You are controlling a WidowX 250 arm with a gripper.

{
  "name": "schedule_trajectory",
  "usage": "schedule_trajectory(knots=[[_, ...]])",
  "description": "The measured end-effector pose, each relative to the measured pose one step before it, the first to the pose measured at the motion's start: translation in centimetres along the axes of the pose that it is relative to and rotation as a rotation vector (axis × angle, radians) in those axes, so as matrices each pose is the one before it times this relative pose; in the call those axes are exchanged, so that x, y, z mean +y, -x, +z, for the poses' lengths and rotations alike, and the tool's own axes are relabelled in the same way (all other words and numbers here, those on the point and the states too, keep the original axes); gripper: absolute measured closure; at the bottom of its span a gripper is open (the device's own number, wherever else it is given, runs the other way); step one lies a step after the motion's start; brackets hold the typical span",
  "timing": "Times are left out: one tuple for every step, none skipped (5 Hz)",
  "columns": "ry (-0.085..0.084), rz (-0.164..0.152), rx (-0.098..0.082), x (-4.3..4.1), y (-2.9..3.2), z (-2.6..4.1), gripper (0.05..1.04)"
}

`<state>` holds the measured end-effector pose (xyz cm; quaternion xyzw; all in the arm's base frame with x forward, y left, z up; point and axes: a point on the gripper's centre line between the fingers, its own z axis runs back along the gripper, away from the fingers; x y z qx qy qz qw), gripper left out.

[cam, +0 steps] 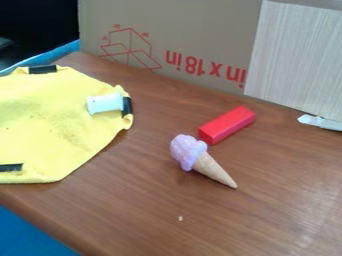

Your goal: Unfold the cloth from top left to bottom right

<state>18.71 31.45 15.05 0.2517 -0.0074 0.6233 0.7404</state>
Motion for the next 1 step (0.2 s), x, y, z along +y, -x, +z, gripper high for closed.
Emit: schedule_trajectory(knots=[[0.0601, -0.0634, -0.0605, -0.741, 1.226, 1.692, 0.083]])
